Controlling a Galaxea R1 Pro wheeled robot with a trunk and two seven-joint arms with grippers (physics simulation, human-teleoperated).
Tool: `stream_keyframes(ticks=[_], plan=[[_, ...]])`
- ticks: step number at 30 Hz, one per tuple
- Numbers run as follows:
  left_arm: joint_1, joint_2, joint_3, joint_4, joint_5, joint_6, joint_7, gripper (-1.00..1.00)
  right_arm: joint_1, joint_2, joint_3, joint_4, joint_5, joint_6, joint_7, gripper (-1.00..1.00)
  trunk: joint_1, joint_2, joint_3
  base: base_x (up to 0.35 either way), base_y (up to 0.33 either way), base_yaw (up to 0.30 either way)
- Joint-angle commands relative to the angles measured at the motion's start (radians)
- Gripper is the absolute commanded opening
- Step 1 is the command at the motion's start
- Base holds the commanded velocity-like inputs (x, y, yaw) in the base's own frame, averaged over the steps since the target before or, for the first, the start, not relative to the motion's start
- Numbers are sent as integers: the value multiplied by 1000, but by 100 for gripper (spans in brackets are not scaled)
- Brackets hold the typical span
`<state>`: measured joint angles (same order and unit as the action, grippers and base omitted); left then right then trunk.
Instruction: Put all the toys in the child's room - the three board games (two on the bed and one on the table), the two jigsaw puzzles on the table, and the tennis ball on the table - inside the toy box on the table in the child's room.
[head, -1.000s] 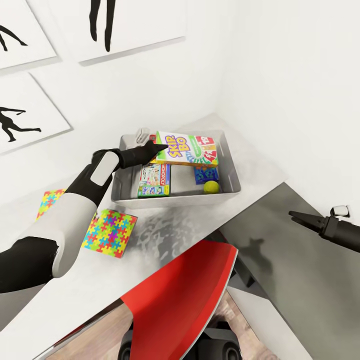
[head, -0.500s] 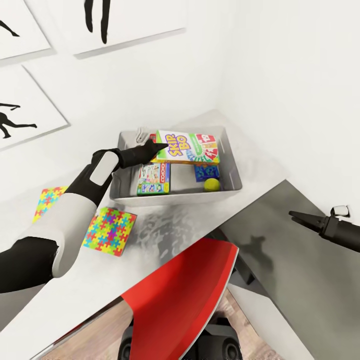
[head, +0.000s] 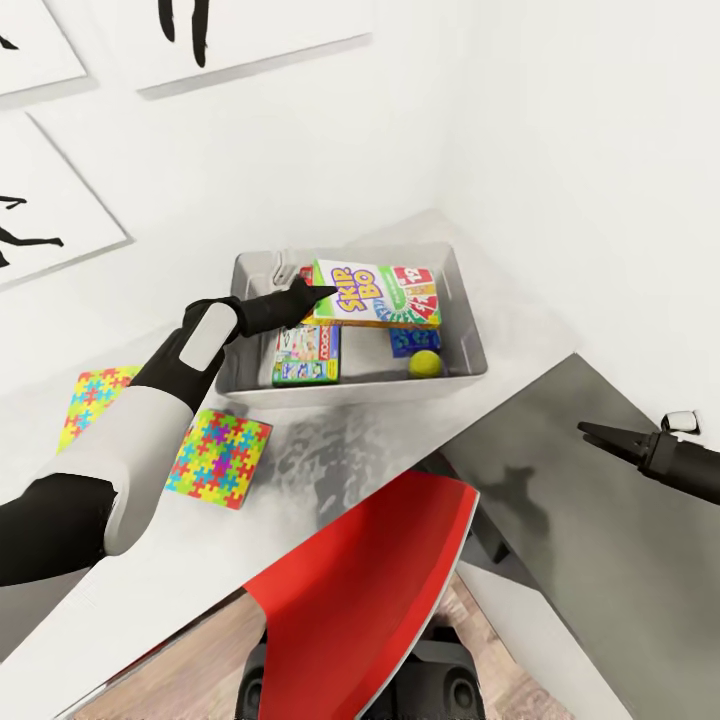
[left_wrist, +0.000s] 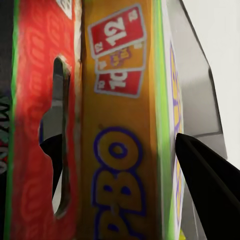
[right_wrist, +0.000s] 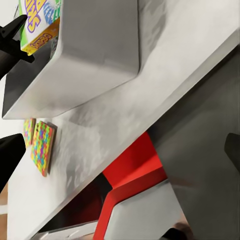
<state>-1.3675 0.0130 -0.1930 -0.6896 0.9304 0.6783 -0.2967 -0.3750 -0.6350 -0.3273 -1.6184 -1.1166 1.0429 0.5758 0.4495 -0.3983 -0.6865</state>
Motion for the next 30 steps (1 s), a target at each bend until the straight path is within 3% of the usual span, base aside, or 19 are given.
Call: stream_keyframes(ticks=[1, 14, 30], plan=[[-1, 1, -3, 0, 2, 1, -1, -100, -1, 0, -1, 0, 6, 4, 7, 100, 0, -2, -3, 0, 0, 0], [-1, 1, -4, 1, 0, 1, -2, -100, -1, 0, -2, 0, 6, 4, 7, 100, 0, -2, -22, 0, 0, 0], [-3, 0, -4, 3, -4, -2, -1, -100, -1, -1, -2, 0, 6, 4, 10, 100, 0, -2, -26, 0, 0, 0]])
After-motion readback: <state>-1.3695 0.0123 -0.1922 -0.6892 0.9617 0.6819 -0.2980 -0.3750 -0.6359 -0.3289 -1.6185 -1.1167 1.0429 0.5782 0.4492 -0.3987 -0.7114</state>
